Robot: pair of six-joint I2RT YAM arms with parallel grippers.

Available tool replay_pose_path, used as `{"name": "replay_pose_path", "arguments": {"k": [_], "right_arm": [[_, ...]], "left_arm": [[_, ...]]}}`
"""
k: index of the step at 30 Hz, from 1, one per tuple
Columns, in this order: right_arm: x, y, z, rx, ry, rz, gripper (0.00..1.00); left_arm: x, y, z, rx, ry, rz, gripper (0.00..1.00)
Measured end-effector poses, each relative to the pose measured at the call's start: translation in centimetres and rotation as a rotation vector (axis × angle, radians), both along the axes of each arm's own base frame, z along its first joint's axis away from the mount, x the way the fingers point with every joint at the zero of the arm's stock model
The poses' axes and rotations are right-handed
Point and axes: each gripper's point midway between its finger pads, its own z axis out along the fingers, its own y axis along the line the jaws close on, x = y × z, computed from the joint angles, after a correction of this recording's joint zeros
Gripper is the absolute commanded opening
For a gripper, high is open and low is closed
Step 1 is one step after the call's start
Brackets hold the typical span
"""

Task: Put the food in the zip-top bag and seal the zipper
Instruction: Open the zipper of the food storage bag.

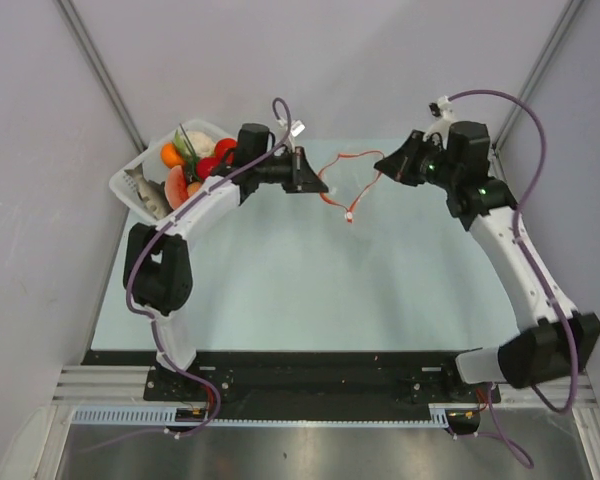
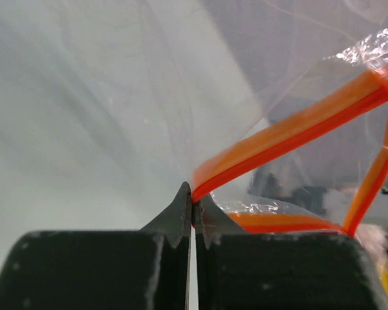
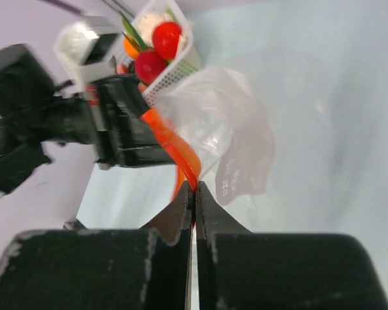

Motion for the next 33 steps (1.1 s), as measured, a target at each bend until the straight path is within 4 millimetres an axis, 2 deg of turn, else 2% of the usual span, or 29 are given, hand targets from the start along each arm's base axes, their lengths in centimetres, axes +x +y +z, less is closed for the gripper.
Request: {"name": "replay_pose_path", "arguments": {"k": [2, 5, 7, 9, 10, 12, 14, 16, 18, 20, 21, 23, 28, 31, 32, 33], "right_arm": [[-2.4, -0.6, 3.0, -0.017, -0.083, -0.005, 0.00], [-6.4, 0.3, 6.9, -0.031, -0.202, 0.039, 0.00], [-7.5, 0.7, 7.6, -0.040, -0.234, 0.057, 0.00], [-7.1, 0.4, 7.1, -0.057, -0.232, 0.036, 0.00], [-6.3, 0.2, 6.0, -0.070, -0.216, 0.022, 0.00], [-4.3, 0.1, 2.5, -0.097, -0.145, 0.005, 0.00], [-2.2, 0.2, -1.6, -0.122, -0.050, -0.005, 0.00], [-0.1, 0.2, -6.9, -0.153, 0.075, -0.013, 0.00], [0.6, 0.0, -10.9, -0.173, 0.170, -0.017, 0.00], [0.3, -0.4, -13.3, -0.184, 0.234, -0.020, 0.00], [0.2, -0.4, -13.7, -0.184, 0.245, -0.019, 0.00], [0.3, -0.4, -13.2, -0.175, 0.228, -0.017, 0.00], [-0.3, -0.2, -12.1, -0.156, 0.190, 0.008, 0.00], [-0.6, -0.5, -13.0, -0.162, 0.202, 0.013, 0.00], [-0.8, -0.5, -13.4, -0.166, 0.209, 0.015, 0.00], [-0.8, -0.5, -13.5, -0.167, 0.211, 0.017, 0.00]], "left_arm": [[-1.8, -3.1, 1.5, -0.109, 0.023, -0.107, 0.00], [-4.5, -7.7, 2.5, -0.236, 0.098, -0.253, 0.00], [-6.1, -10.0, 2.0, -0.285, 0.163, -0.324, 0.00], [-6.6, -10.7, 0.8, -0.286, 0.213, -0.346, 0.00], [-6.3, -10.4, 0.2, -0.272, 0.233, -0.330, 0.00], [-4.6, -8.9, -1.4, -0.219, 0.231, -0.263, 0.00], [-1.8, -6.6, -3.4, -0.135, 0.215, -0.146, 0.00], [0.3, -4.0, -5.7, -0.027, 0.198, -0.047, 0.01], [2.2, -1.0, -8.1, 0.105, 0.173, 0.054, 0.04], [2.6, 1.1, -10.3, 0.226, 0.162, 0.109, 0.06], [2.6, 2.2, -11.8, 0.313, 0.159, 0.135, 0.06], [2.3, 3.6, -13.4, 0.414, 0.152, 0.157, 0.07], [2.1, 4.9, -15.1, 0.562, 0.090, 0.164, 0.13], [2.3, 5.5, -15.3, 0.605, 0.044, 0.151, 0.31], [2.3, 5.7, -15.2, 0.614, 0.031, 0.143, 0.47], [2.3, 5.8, -15.0, 0.617, 0.017, 0.132, 0.56]]}}
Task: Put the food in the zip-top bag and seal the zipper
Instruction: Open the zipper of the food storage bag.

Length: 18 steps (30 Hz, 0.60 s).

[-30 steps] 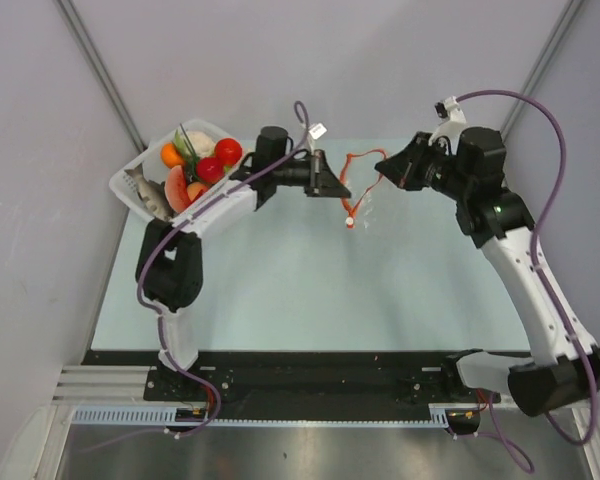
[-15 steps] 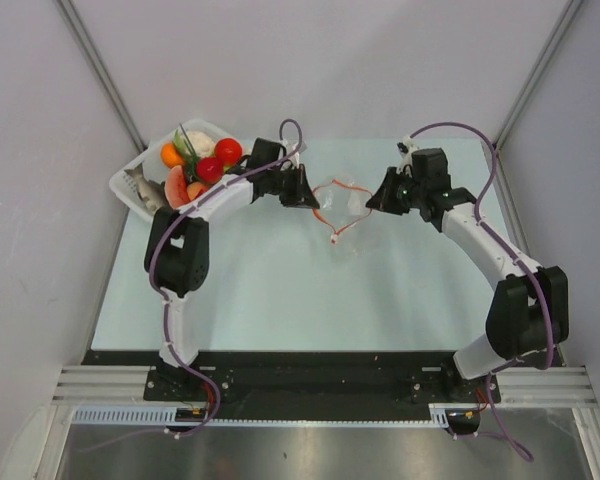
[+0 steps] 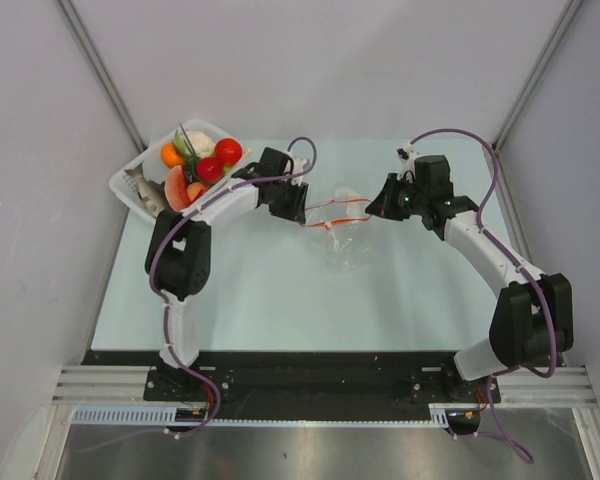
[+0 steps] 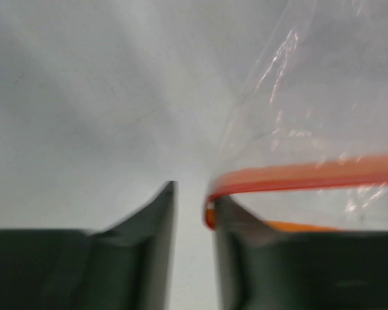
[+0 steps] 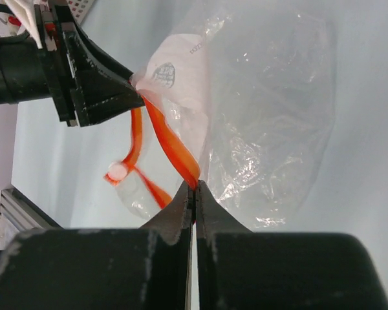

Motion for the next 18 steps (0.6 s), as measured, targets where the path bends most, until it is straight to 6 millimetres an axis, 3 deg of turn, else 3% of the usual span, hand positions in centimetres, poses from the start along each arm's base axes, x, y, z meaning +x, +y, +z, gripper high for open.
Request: {"name": "replay_pose_path", "arguments": {"k": [2, 4, 5, 9, 11, 18], "right_arm": [[0.0, 0.3, -0.2, -0.003, -0.006, 0.012, 0.00], [0.3, 0.9, -0.2, -0.001, -0.023, 0.025, 0.00], [0.5, 1.3, -0.4, 0.002, -0.028, 0.035, 0.00], [0.9, 3.3, -2.1, 0.008, -0.014, 0.075, 0.00], [1.0, 4.1, -3.0, 0.012, 0.005, 0.086, 0.00], [1.4, 4.6, -3.0, 0.036, -0.003, 0.084, 0.00]], "left_arm": [[-0.2, 0.3, 0.4, 0.003, -0.016, -0.036, 0.77], [-0.7, 0.8, 1.4, -0.004, -0.037, -0.080, 0.90], [-0.9, 1.1, 2.1, -0.011, -0.051, -0.102, 0.92], [-0.6, 1.9, 6.6, -0.050, -0.162, -0.165, 0.93], [0.6, 2.8, 8.9, -0.058, -0.222, -0.173, 0.93], [9.9, 10.2, 16.3, 0.025, -0.537, -0.093, 0.80]]}}
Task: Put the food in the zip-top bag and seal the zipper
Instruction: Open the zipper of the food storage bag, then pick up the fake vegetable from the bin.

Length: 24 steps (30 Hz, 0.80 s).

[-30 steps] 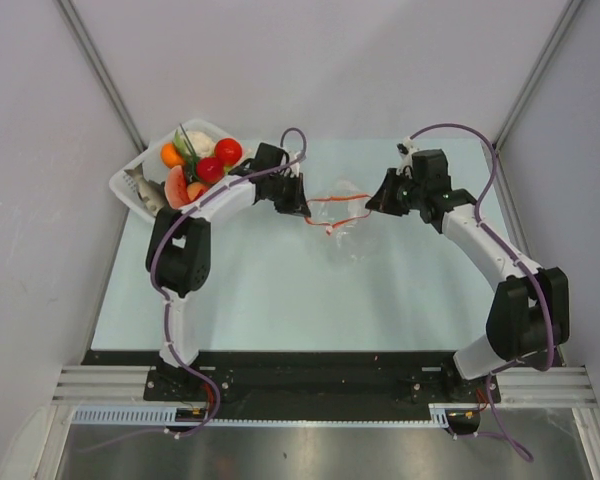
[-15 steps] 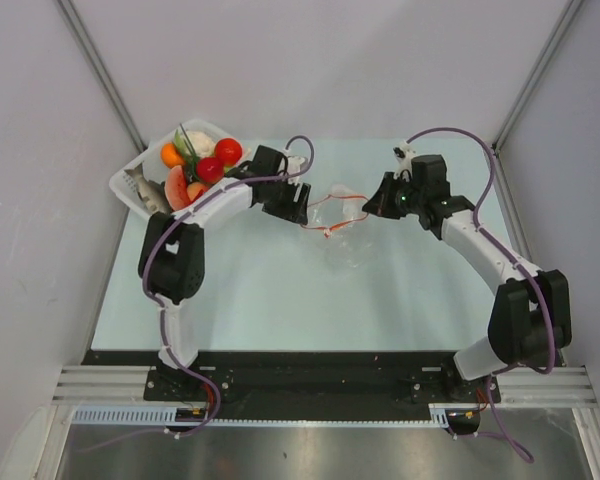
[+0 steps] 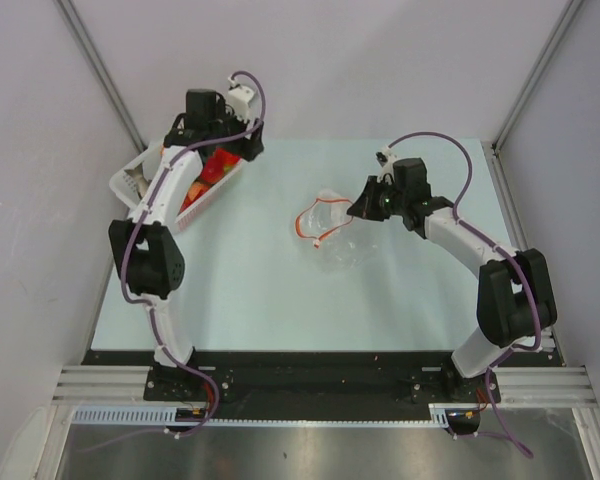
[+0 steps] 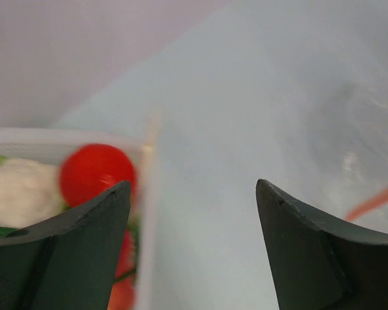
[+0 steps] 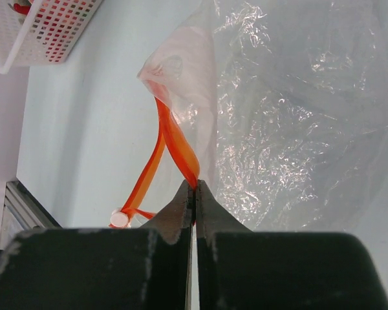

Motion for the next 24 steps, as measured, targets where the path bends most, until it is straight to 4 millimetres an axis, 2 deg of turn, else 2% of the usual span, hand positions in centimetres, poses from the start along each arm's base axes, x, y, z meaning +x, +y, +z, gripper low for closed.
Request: {"name": "replay_pose_path", "arguments": {"k": [2, 4, 6, 8, 12, 16, 19, 24], "right_arm": [[0.1, 0.0, 0.1, 0.006, 0.000, -0.003, 0.00], [0.1, 0.0, 0.2, 0.009, -0.001, -0.001, 0.00], [0.1, 0.0, 0.2, 0.012, -0.002, 0.000, 0.00], [0.1, 0.0, 0.2, 0.014, -0.002, 0.001, 0.00], [0.1, 0.0, 0.2, 0.021, 0.003, 0.002, 0.00], [0.2, -0.1, -0.2, 0.023, 0.017, -0.003, 0.00], [0.3, -0.1, -0.6, 0.022, 0.030, -0.005, 0.00], [0.4, -0.1, -1.0, 0.020, 0.038, -0.006, 0.00]], "left_arm": [[2.9, 2.0, 0.9, 0.041, -0.082, 0.021, 0.77], [5.3, 3.2, 1.0, 0.081, -0.135, 0.025, 0.73], [7.4, 3.9, 0.0, 0.126, -0.170, 0.015, 0.71], [8.6, 4.0, -1.5, 0.160, -0.175, -0.006, 0.70], [9.5, 3.8, -5.4, 0.215, -0.147, -0.053, 0.68], [9.9, 3.7, -7.6, 0.244, -0.129, -0.081, 0.63], [10.0, 3.6, -8.7, 0.261, -0.120, -0.097, 0.52], [10.0, 3.7, -9.6, 0.278, -0.109, -0.110, 0.30]]}}
